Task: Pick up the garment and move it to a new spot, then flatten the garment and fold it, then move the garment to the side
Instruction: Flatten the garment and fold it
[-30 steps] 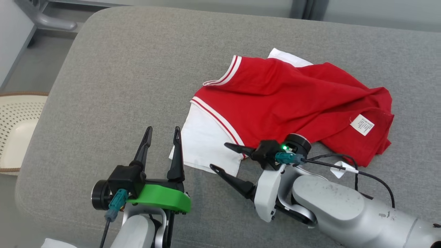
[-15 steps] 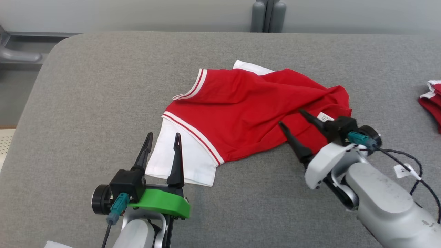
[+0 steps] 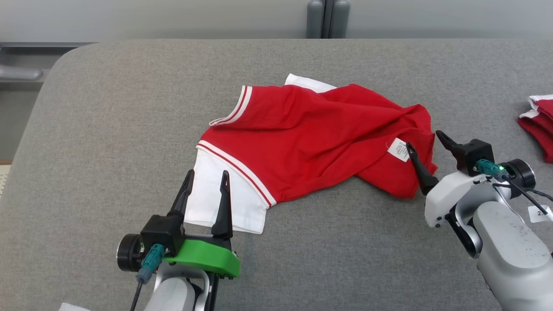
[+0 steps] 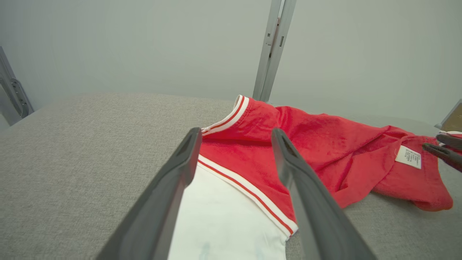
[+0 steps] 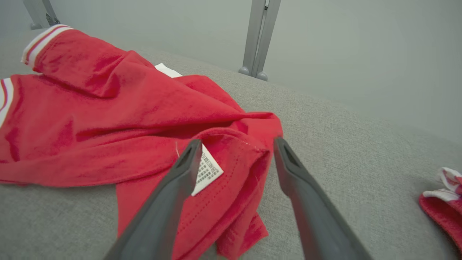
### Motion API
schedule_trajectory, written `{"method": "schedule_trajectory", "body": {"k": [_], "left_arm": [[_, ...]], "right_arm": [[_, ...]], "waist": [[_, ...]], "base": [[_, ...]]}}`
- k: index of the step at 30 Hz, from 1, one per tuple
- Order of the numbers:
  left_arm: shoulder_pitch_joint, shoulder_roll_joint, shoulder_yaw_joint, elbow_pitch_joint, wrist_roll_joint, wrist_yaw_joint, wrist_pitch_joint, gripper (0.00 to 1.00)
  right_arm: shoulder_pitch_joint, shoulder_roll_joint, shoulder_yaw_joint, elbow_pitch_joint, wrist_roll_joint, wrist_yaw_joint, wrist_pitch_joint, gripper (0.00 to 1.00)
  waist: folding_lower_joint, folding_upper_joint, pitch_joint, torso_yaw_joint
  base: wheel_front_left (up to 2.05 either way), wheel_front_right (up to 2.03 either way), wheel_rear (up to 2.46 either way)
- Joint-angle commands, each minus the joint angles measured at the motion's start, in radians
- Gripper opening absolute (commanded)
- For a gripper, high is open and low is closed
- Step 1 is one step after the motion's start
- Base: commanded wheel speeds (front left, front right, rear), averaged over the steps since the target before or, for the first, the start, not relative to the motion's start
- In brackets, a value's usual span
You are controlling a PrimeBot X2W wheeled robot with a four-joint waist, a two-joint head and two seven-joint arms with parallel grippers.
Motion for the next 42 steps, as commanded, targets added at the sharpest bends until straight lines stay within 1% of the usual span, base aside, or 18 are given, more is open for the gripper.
{"method": "schedule_trajectory", "body": {"k": [1, 2, 3, 5, 7, 8, 9, 13, 14, 19, 23, 28, 32, 33, 34, 35, 36, 42], "left_arm": [[-0.007, 0.008, -0.002, 0.002, 0.004, -0.004, 0.0, 1.0], [-0.009, 0.008, -0.003, 0.003, 0.005, -0.004, 0.0, 1.0], [-0.01, 0.009, -0.003, 0.002, 0.005, -0.005, 0.0, 1.0], [-0.014, 0.011, -0.004, 0.002, 0.005, -0.004, 0.0, 1.0], [-0.018, 0.013, -0.003, 0.001, 0.004, -0.005, 0.0, 1.0], [-0.021, 0.014, -0.003, 0.001, 0.004, -0.004, 0.0, 1.0], [-0.022, 0.015, -0.003, 0.001, 0.004, -0.004, 0.0, 1.0], [-0.024, 0.018, -0.002, 0.0, 0.004, 0.001, 0.0, 1.0], [-0.024, 0.018, -0.002, -0.001, 0.004, 0.001, 0.0, 1.0], [-0.021, 0.019, -0.001, -0.001, 0.003, 0.008, 0.0, 1.0], [-0.009, 0.02, 0.004, -0.003, -0.001, 0.013, 0.0, 1.0], [0.006, 0.023, 0.008, -0.01, -0.004, 0.019, 0.0, 1.0], [0.008, 0.026, 0.011, -0.017, -0.007, 0.022, 0.0, 1.0], [0.008, 0.027, 0.013, -0.018, -0.008, 0.023, 0.0, 1.0], [0.007, 0.027, 0.012, -0.019, -0.008, 0.023, 0.0, 1.0], [0.006, 0.027, 0.011, -0.02, -0.007, 0.023, 0.0, 1.0], [0.004, 0.027, 0.009, -0.02, -0.007, 0.023, 0.0, 1.0], [-0.007, 0.028, 0.007, -0.02, -0.009, 0.022, 0.0, 1.0]], "right_arm": [[-0.006, 0.002, -0.002, 0.016, -0.003, -0.002, 0.007, 1.0], [-0.016, 0.005, -0.004, 0.028, 0.0, -0.002, 0.012, 0.92], [-0.025, 0.007, -0.005, 0.039, 0.0, -0.002, 0.013, 0.86], [-0.039, 0.008, -0.004, 0.064, -0.003, -0.002, 0.012, 0.89], [-0.055, 0.012, -0.001, 0.089, 0.004, -0.002, 0.007, 0.88], [-0.066, 0.013, 0.003, 0.101, 0.006, -0.002, 0.003, 0.78], [-0.076, 0.015, 0.007, 0.111, 0.007, -0.002, -0.001, 0.5], [-0.107, 0.019, 0.031, 0.14, 0.009, -0.002, -0.019, 0.07], [-0.112, 0.02, 0.037, 0.143, 0.008, -0.002, -0.025, 0.0], [-0.096, 0.021, 0.073, 0.115, 0.002, -0.002, -0.053, 0.0], [-0.027, 0.007, 0.118, 0.032, -0.004, -0.002, -0.063, 0.0], [0.089, -0.051, 0.176, -0.106, 0.009, -0.002, -0.004, 0.0], [0.176, -0.105, 0.183, -0.232, -0.013, -0.002, 0.051, 0.0], [0.196, -0.116, 0.178, -0.266, -0.022, -0.002, 0.057, 0.16], [0.215, -0.124, 0.176, -0.293, -0.028, -0.002, 0.061, 0.42], [0.239, -0.129, 0.172, -0.323, -0.029, -0.002, 0.067, 0.42], [0.257, -0.134, 0.174, -0.349, -0.028, -0.002, 0.068, 1.0], [0.361, -0.155, 0.161, -0.509, 0.044, -0.002, 0.098, 1.0]], "waist": [[0.0, -0.0001, 0.003, 0.002], [0.0, -0.0001, 0.005, 0.004], [0.0, -0.0001, 0.007, 0.005], [0.0, -0.0001, 0.012, 0.007], [0.0, -0.0001, 0.018, 0.009], [0.0, -0.0001, 0.021, 0.01], [0.0, -0.0001, 0.024, 0.01], [0.0, -0.0001, 0.033, 0.007], [0.0, -0.0001, 0.034, 0.006], [0.0, -0.0001, 0.03, -0.006], [0.0, -0.0001, 0.02, -0.022], [0.0, -0.0001, 0.01, -0.051], [0.0, -0.0001, 0.011, -0.076], [0.0, -0.0001, 0.012, -0.083], [0.0, -0.0001, 0.013, -0.086], [0.0, -0.0001, 0.015, -0.091], [0.0, -0.0001, 0.015, -0.092], [0.0, -0.0001, 0.021, -0.099]], "base": [[0.0, 0.0, 0.0], [0.0, 0.0, 0.0], [0.0, 0.0, 0.0], [0.0, 0.0, 0.0], [0.0, 0.0, 0.0], [0.0, 0.0, 0.0], [0.0, 0.0, 0.0], [0.0, 0.0, 0.0], [0.0, 0.0, 0.0], [0.0, 0.0, 0.0], [0.0, 0.0, 0.0], [0.0, 0.0, 0.0], [0.0, 0.0, 0.0], [0.0, 0.0, 0.0], [0.0, 0.0, 0.0], [0.0, 0.0, 0.0], [0.0, 0.0, 0.0], [0.0, 0.0, 0.0]]}}
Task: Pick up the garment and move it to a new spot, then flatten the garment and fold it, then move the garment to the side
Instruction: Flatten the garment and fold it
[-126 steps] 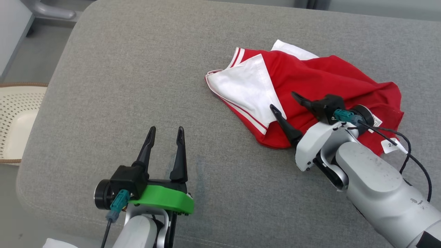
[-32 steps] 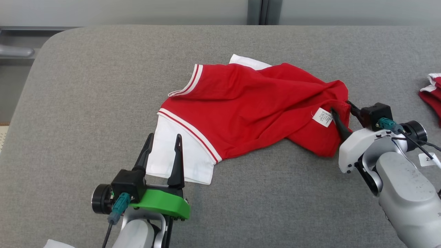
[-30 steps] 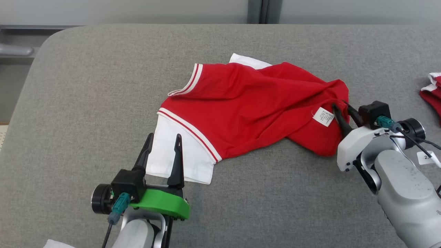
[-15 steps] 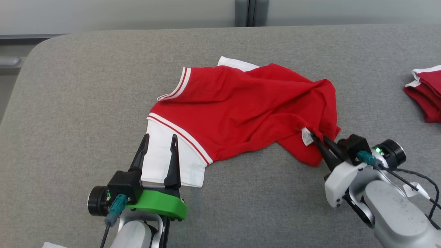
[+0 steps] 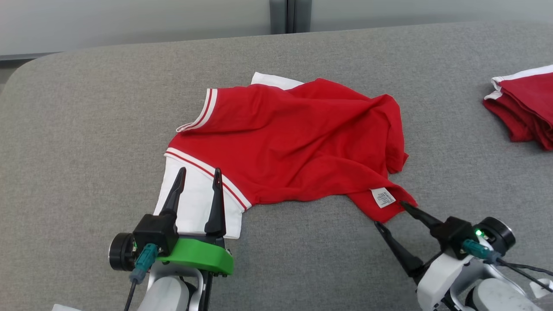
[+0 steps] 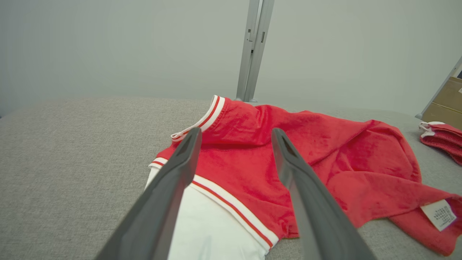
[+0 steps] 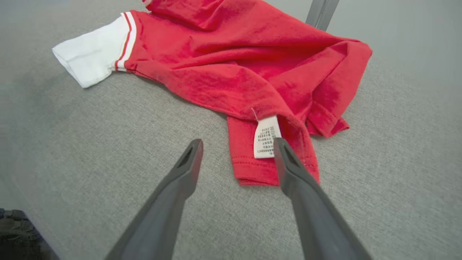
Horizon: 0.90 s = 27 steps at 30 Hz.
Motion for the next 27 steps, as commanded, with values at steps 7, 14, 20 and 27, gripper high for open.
{"method": "schedule_trajectory", "body": {"k": [7, 14, 20, 27], "left_arm": [[-0.019, 0.003, -0.006, 0.002, -0.009, -0.001, 0.0, 1.0], [-0.046, -0.007, -0.019, 0.004, -0.013, -0.007, 0.0, 1.0], [-0.062, -0.013, -0.021, 0.0, -0.017, -0.006, 0.0, 1.0], [-0.052, -0.019, -0.01, -0.009, -0.018, -0.003, 0.0, 1.0]], "right_arm": [[0.002, 0.01, -0.239, -0.057, 0.016, -0.002, 0.029, 1.0], [-0.168, 0.013, -0.23, 0.116, 0.061, -0.002, 0.109, 1.0], [-0.311, 0.012, -0.142, 0.332, 0.165, -0.002, 0.182, 1.0], [-0.448, -0.075, -0.052, 0.436, 0.226, -0.002, 0.16, 0.0]], "waist": [[0.0, 0.0, 0.009, 0.021], [0.0, 0.0, 0.047, 0.091], [0.0, 0.0, 0.08, 0.164], [0.0, 0.0, 0.09, 0.2]], "base": [[0.0, 0.0, 0.0], [0.0, 0.0, 0.0], [0.0, 0.0, 0.0], [0.0, 0.0, 0.0]]}}
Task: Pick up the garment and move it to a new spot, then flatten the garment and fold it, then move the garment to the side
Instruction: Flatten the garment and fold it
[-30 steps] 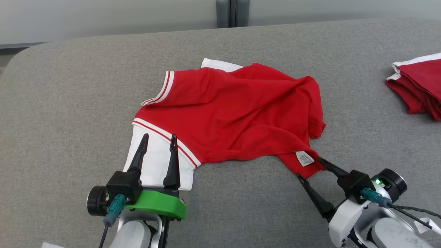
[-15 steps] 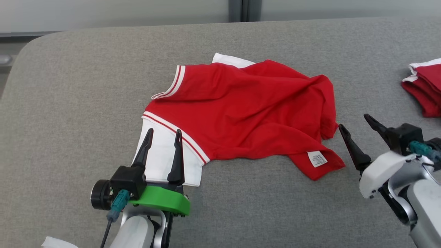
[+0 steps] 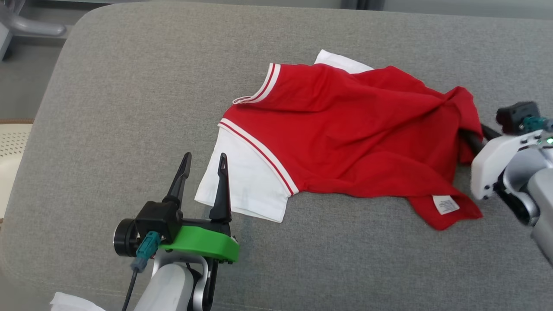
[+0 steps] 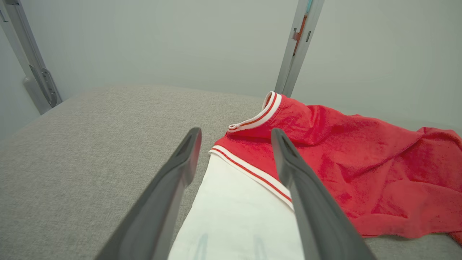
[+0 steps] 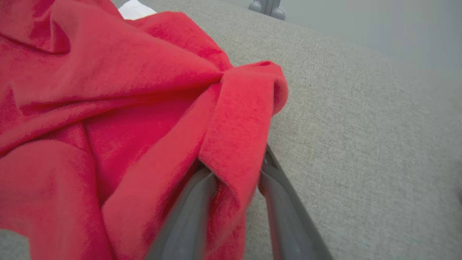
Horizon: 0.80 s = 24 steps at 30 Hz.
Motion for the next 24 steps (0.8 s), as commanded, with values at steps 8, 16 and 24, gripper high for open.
{"method": "schedule_trajectory", "body": {"k": [8, 16, 24], "left_arm": [[0.01, -0.003, -0.001, -0.009, -0.003, -0.001, 0.0, 1.0], [-0.006, -0.004, -0.016, -0.008, -0.016, -0.006, 0.0, 1.0], [-0.037, -0.004, -0.03, 0.023, -0.009, -0.012, 0.0, 1.0]], "right_arm": [[-0.153, -0.152, -0.017, 0.018, -0.024, -0.002, -0.032, 0.0], [-0.254, -0.147, -0.034, 0.125, -0.06, -0.002, -0.033, 0.6], [-0.305, -0.041, -0.079, 0.308, -0.145, -0.002, -0.203, 1.0]], "waist": [[0.0, 0.0, -0.002, 0.022], [0.0, 0.0, 0.017, 0.036], [0.0, 0.0, -0.011, 0.017]], "base": [[0.0, 0.0, 0.0], [0.0, 0.0, 0.0], [0.0, 0.0, 0.0]]}}
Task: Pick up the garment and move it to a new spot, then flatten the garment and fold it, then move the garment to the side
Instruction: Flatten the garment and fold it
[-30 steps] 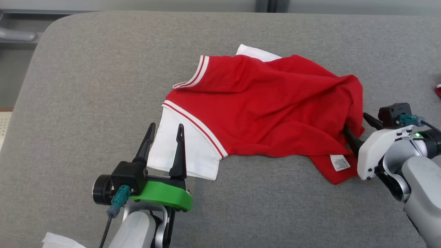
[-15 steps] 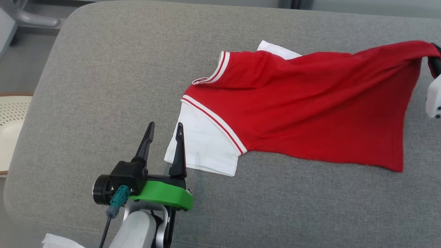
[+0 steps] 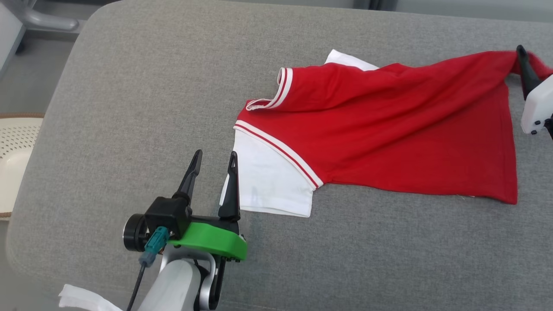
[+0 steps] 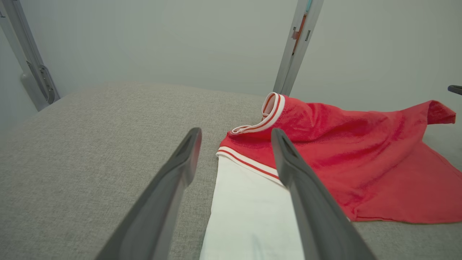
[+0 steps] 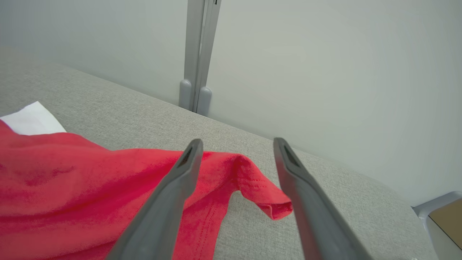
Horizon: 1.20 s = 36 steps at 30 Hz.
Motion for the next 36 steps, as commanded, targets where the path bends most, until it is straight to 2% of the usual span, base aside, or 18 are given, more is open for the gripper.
{"method": "schedule_trajectory", "body": {"k": [1, 6, 11, 20, 31, 36], "left_arm": [[-0.018, 0.002, 0.003, 0.007, 0.009, -0.006, 0.0, 1.0], [-0.02, 0.002, 0.029, 0.037, 0.015, -0.012, 0.0, 1.0], [-0.002, 0.002, 0.069, 0.067, 0.025, -0.015, 0.0, 1.0], [0.067, 0.002, 0.161, 0.067, 0.024, -0.018, 0.0, 1.0], [0.166, 0.002, 0.166, 0.061, 0.017, -0.011, 0.0, 1.0], [0.186, 0.002, 0.173, 0.069, 0.027, -0.009, 0.0, 1.0]], "right_arm": [[-0.011, 0.002, -0.009, 0.01, -0.004, -0.002, -0.028, 1.0], [0.037, 0.071, -0.059, 0.035, -0.004, -0.002, -0.114, 1.0], [0.115, 0.147, -0.133, -0.005, -0.009, -0.002, -0.141, 1.0], [0.391, 0.293, -0.243, -0.274, -0.091, -0.002, -0.144, 1.0], [0.714, 0.464, -0.399, -0.552, -0.18, -0.002, -0.144, 1.0], [0.793, 0.518, -0.413, -0.621, -0.209, -0.002, -0.143, 1.0]], "waist": [[0.0, 0.0, -0.02, -0.019], [0.0, 0.0, -0.076, -0.079], [0.0, 0.0, -0.125, -0.154], [0.0, 0.0, -0.185, -0.252], [0.0, 0.0, -0.233, -0.241], [0.0, 0.0, -0.249, -0.23]], "base": [[0.0, 0.0, 0.0], [0.0, 0.0, 0.0], [0.0, 0.0, 0.0], [0.0, 0.0, 0.0], [0.0, 0.0, 0.0], [0.0, 0.0, 0.0]]}}
